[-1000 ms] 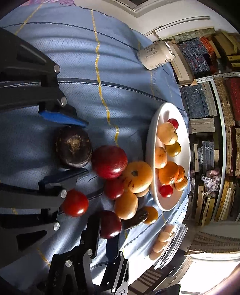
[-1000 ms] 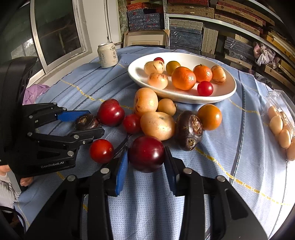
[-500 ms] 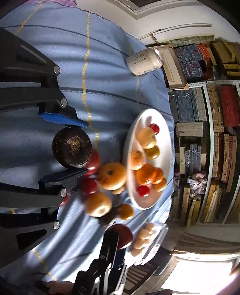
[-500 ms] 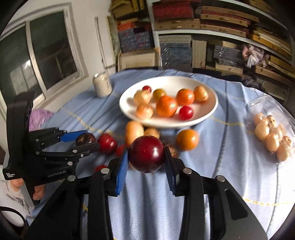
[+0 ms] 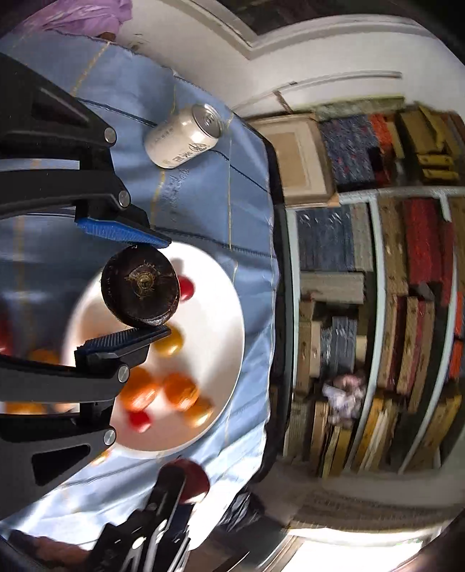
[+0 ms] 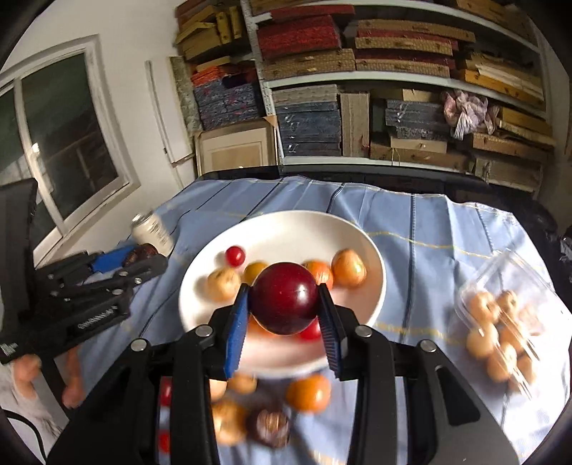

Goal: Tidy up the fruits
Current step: 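Carry the dark fruit onto the plate with the left tool while the right tool releases the plum there, then withdraw both open tools from the plate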

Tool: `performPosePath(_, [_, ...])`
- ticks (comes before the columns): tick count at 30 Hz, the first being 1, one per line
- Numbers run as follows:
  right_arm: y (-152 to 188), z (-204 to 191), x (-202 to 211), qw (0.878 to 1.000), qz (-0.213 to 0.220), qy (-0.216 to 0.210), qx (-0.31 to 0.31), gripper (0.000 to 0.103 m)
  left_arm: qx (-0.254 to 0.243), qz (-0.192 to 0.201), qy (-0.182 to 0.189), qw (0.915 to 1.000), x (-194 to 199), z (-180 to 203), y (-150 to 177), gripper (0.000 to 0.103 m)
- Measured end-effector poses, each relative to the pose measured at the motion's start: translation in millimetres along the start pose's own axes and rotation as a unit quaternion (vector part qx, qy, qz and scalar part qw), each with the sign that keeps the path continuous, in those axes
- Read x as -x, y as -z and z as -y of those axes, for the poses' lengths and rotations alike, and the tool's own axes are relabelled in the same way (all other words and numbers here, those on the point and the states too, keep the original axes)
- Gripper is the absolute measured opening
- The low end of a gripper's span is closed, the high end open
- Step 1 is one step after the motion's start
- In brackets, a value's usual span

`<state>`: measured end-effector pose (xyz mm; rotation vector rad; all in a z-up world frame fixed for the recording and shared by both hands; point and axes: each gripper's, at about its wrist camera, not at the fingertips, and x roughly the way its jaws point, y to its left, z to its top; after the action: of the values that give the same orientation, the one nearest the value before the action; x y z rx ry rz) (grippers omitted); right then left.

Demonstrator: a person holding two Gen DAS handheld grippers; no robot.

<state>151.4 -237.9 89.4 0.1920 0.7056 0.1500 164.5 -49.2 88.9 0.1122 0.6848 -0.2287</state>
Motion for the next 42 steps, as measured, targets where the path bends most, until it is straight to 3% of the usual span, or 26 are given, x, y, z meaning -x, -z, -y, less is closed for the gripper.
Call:
performPosePath(8, [-37, 4, -103, 0.997, -0.070, 0.006, 0.008, 0.036, 0.019, -0.043, -0.014, 0.9988, -90, -15, -36, 0.044])
performPosePath(16, [-40, -4, -152, 0.994, -0.104, 0.020, 0.033, 0.037, 0.016, -0.073, -0.008, 0.9972, -134, -20, -41, 0.044])
performPosePath(23, [-45, -5, -113, 0.998, -0.059, 0.018, 0.022, 0.043, 0.010, -0.067, 0.001, 0.9977, -114, -20, -37, 0.044])
performPosePath(24, [-45, -5, -99, 0.999, -0.047, 0.011, 0.018, 0.051, 0.010, -0.064, 0.002, 0.9979, -107, -21, -36, 0.044])
performPosePath(25, [-43, -7, -86, 0.999, -0.035, 0.005, 0.015, 0.067, 0.011, -0.061, 0.005, 0.9981, -99, -20, -35, 0.044])
performPosePath(27, [-37, -8, -56, 1.000, -0.006, -0.003, 0.014, 0.088, 0.012, -0.053, 0.013, 0.9984, -79, -21, -31, 0.044])
performPosePath(35, [27, -14, 43, 0.997, 0.063, -0.035, 0.020, 0.098, 0.005, -0.020, 0.034, 0.9992, 11, -10, 17, 0.046])
performPosePath(36, [35, -13, 49, 0.997, 0.063, -0.040, 0.019, 0.098, 0.006, -0.013, 0.036, 0.9993, 22, -8, 26, 0.049])
performPosePath(38, [56, -10, 62, 0.996, 0.069, -0.049, 0.006, 0.098, 0.011, 0.007, 0.038, 0.9992, 43, -6, 43, 0.073])
performPosePath(42, [87, 2, 76, 0.993, 0.090, -0.075, -0.031, 0.098, 0.018, 0.033, 0.057, 0.9977, 76, -1, 71, 0.084])
